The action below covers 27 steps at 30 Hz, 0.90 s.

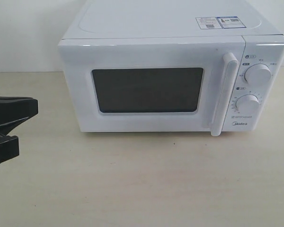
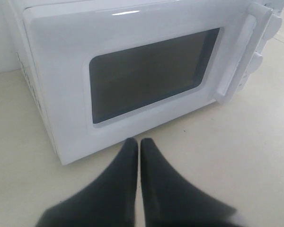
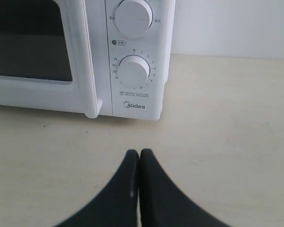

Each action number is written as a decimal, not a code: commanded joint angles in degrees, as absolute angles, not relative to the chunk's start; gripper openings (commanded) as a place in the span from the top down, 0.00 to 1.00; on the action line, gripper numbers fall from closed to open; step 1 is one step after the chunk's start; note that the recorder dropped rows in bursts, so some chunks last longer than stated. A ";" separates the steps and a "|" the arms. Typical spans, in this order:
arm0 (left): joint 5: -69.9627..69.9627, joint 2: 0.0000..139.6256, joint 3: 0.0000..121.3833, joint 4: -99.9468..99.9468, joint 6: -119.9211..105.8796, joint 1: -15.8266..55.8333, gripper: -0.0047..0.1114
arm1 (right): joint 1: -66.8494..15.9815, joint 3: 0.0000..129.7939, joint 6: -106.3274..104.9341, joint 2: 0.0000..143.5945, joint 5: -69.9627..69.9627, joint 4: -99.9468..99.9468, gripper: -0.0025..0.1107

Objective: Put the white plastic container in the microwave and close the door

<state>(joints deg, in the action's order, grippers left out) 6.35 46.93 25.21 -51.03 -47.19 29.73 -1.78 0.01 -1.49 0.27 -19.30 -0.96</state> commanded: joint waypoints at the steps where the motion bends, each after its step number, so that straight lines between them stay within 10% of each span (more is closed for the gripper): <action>1: 5.61 46.71 25.08 -51.02 -47.34 29.92 0.92 | -2.00 0.00 -1.59 0.00 -19.10 -1.04 0.98; 14: 5.63 41.80 24.84 -44.74 -51.70 29.10 0.92 | -2.00 0.00 -1.59 0.00 -19.10 -1.03 0.98; 27: -4.25 6.92 6.57 -50.58 -46.47 7.47 0.92 | -2.00 0.00 -1.59 0.00 -19.10 -0.92 0.98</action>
<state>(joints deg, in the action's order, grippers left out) -3.86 11.15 9.79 -49.65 -47.42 8.95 -1.78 0.01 -1.49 0.27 -19.30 -0.96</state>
